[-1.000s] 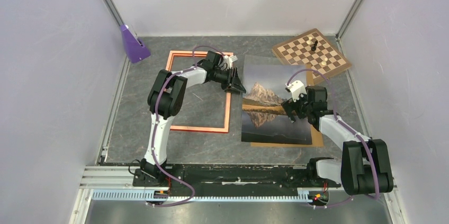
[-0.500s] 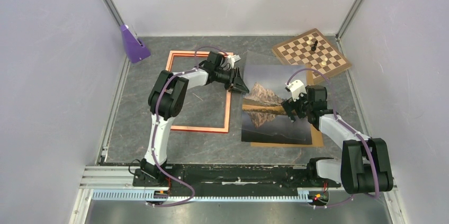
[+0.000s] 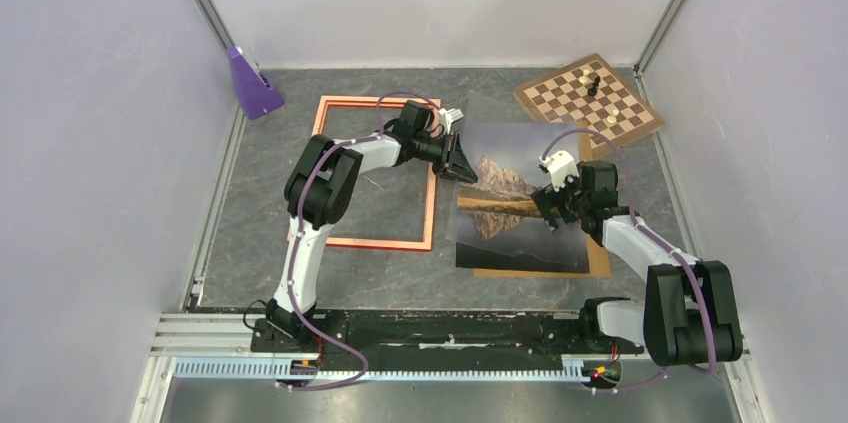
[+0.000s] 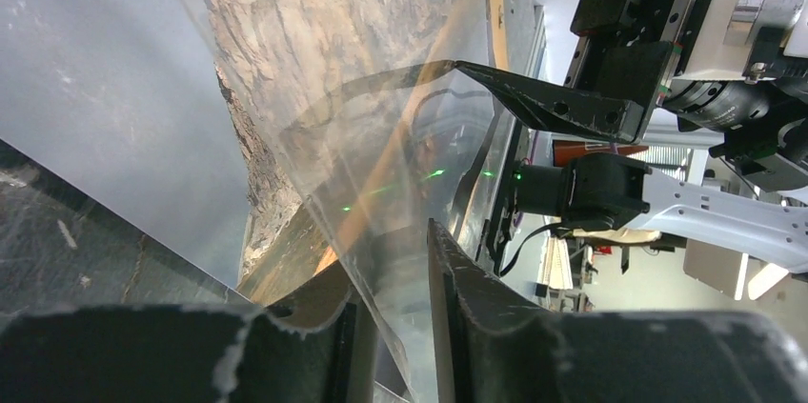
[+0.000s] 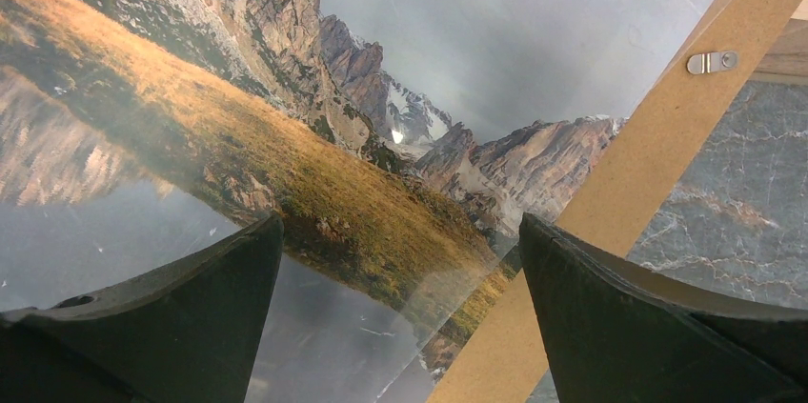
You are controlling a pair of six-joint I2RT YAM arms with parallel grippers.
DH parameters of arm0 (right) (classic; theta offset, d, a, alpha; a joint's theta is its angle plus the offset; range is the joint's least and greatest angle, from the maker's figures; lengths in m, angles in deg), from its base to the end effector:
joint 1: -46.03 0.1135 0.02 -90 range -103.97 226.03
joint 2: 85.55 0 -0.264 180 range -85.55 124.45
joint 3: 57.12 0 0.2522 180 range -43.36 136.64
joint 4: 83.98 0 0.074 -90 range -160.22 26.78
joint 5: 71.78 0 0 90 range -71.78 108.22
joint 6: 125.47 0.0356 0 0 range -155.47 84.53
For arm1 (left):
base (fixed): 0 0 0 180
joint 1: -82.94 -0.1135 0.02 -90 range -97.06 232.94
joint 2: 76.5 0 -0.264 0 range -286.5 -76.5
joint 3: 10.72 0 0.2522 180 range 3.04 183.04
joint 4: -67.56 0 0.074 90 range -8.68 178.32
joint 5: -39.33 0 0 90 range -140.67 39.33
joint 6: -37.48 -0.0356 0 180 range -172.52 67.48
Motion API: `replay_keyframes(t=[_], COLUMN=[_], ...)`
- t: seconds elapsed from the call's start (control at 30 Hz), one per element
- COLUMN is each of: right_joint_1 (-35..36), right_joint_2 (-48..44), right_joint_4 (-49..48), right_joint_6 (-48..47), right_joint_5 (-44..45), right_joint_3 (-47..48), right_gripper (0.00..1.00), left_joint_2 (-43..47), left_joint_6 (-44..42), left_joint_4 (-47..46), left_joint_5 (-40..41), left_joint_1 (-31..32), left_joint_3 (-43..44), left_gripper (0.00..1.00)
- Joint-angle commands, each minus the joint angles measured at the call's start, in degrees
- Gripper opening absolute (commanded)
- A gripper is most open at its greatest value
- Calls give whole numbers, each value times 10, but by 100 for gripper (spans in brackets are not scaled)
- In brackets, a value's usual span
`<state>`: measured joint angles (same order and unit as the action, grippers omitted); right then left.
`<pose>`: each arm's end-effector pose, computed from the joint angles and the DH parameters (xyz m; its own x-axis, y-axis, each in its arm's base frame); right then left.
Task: Put the photo into the frame
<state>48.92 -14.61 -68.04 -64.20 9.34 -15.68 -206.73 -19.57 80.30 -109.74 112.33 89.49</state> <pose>0.2293 0.0171 0.1610 -0.5481 -0.5032 -0.6681 -0.4806 0.8432 -0.2408 0.4003 -0.2605 0.1262 -0.9321 0.2041 -0.2993 0.3504 0.2977 -0.8880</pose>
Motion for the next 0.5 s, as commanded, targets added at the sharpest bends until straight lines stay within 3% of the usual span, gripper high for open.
replay_keyframes(t=[0.0,0.17,0.47], right_joint_1=[0,-1,0], right_joint_2=[4,-42,-139], right_joint_4=[34,38,71], right_joint_6=[-7,15,37], right_joint_5=[37,27,0], right_joint_3=[2,15,73], right_gripper=[98,98,98], left_joint_2=[9,11,44], left_joint_6=[20,19,43], left_joint_4=[-28,-28,-46], left_joint_5=[-10,-9,-15], left_joint_1=[4,4,-2], left_joint_3=[1,1,-12], left_gripper=[26,4,2])
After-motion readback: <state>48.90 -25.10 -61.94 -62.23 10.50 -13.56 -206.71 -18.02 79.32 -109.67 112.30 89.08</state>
